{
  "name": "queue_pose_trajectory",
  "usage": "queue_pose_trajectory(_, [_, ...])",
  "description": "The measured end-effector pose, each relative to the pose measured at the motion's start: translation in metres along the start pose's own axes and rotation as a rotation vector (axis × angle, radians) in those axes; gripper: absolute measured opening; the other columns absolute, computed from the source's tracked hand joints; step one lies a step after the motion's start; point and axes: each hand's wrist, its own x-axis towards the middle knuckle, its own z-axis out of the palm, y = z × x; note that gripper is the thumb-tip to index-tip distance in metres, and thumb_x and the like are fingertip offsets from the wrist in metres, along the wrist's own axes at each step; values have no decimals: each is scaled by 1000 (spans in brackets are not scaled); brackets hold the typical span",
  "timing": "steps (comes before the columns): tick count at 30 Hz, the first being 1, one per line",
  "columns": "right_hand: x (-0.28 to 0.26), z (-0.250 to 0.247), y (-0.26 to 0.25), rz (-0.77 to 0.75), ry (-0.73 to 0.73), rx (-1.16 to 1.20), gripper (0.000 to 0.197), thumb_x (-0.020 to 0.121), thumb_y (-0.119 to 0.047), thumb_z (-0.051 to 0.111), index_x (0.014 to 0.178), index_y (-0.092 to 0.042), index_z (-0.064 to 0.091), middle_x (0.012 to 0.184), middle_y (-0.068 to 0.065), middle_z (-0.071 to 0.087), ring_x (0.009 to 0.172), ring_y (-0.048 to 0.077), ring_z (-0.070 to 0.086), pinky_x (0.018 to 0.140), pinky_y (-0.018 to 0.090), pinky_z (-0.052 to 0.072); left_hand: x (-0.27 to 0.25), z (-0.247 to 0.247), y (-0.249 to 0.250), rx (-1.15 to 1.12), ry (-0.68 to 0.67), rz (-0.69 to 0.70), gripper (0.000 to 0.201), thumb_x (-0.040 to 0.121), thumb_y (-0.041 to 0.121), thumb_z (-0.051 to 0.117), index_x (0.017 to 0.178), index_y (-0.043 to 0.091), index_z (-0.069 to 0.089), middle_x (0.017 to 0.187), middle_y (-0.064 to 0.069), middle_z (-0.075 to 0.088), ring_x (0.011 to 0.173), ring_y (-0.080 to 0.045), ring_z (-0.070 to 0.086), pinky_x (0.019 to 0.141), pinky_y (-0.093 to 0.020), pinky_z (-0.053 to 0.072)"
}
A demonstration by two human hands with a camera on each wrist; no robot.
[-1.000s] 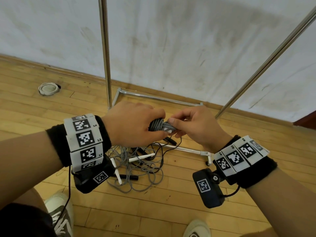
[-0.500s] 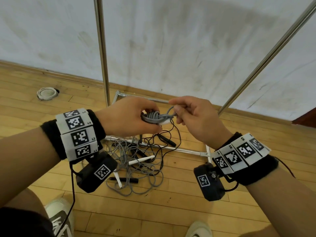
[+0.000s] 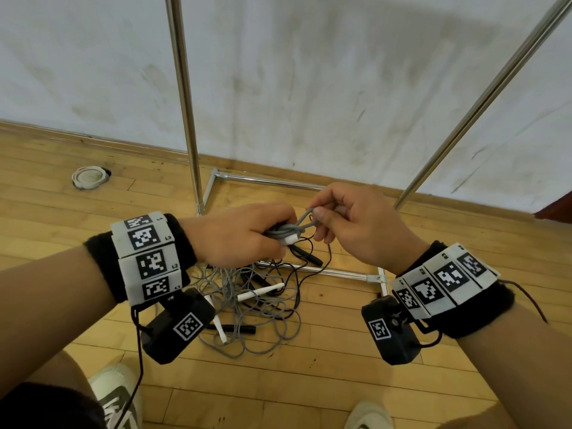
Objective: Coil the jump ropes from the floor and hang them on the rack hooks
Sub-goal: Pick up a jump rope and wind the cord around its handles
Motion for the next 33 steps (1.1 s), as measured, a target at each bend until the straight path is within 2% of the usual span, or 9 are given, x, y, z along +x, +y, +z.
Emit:
queue_pose_trajectory(4, [1, -5, -2, -15, 99, 8, 21, 94, -2, 59, 91, -23, 64, 65, -1, 68, 58, 6, 68, 55, 16, 51, -2, -2, 7, -164, 20, -19, 26, 79, 29, 54, 100, 16, 61, 92, -12, 62, 80, -29, 57, 74, -50, 47])
queue_pose_trajectory(6, [2, -8, -4, -24, 147, -3, 24, 94, -2, 59, 89, -26, 63, 64, -1, 68, 56, 5, 66, 54, 15, 50, -3, -7, 7, -129, 73, -22, 26, 79, 33, 54, 100, 25, 66, 94, -4, 66, 85, -23, 62, 77, -47, 52])
queue_pose_trajectory(9, [5, -10, -8, -20, 187, -12, 22, 95, -3, 59, 91, -24, 64, 64, -1, 68, 56, 4, 66, 55, 14, 50, -2, -10, 6, -198, 94, -27, 21, 82, 32, 54, 96, 27, 68, 81, 2, 66, 68, -11, 60, 64, -34, 49])
queue_pose_trajectory(13, [8, -9, -12, -14, 187, 16, 17, 95, -4, 59, 94, -20, 65, 65, -2, 67, 58, 5, 67, 56, 15, 51, 0, -9, 6, -249, 87, 5, 26, 85, 40, 53, 90, 16, 62, 88, -13, 65, 73, -24, 59, 72, -46, 50])
queue_pose_trajectory(15, [8, -9, -14, -23, 168, 27, 18, 95, -4, 59, 94, -21, 65, 65, -3, 68, 59, 5, 67, 56, 16, 51, 1, -5, 6, -276, 126, 8, 50, 92, 56, 50, 89, 8, 61, 84, -16, 63, 69, -25, 57, 67, -38, 50])
queue_pose_trajectory(18, [9, -8, -15, -41, 155, 7, 22, 94, -5, 61, 91, -27, 65, 63, -3, 68, 59, 6, 68, 57, 16, 51, 3, -5, 3, -288, 224, -41, 55, 98, 53, 42, 82, 5, 62, 63, 3, 56, 56, -7, 51, 54, -16, 43])
queue_pose_trajectory(21, [12, -9, -15, -47, 188, -28, 26, 94, -6, 60, 88, -31, 64, 62, -3, 69, 60, 7, 68, 58, 17, 53, 4, -10, -2, -194, 248, -49, 41, 102, 43, 44, 81, 15, 67, 72, -5, 62, 63, -12, 56, 58, -17, 44])
queue_pose_trajectory(26, [18, -20, -12, -19, 264, -93, 24, 95, -7, 60, 88, -30, 63, 69, -7, 67, 62, 4, 68, 64, 23, 56, 1, -15, -10, -6, 290, -55, 28, 101, 35, 47, 85, 28, 69, 84, 7, 67, 77, -4, 58, 67, -24, 42])
queue_pose_trajectory(33, [18, -31, -15, -32, 331, -160, 29, 94, -10, 61, 84, -37, 61, 64, -7, 67, 61, 4, 67, 64, 23, 55, 1, -17, -21, -33, 266, -56, 24, 102, 32, 45, 98, 34, 69, 89, 27, 66, 87, 10, 58, 68, -7, 38])
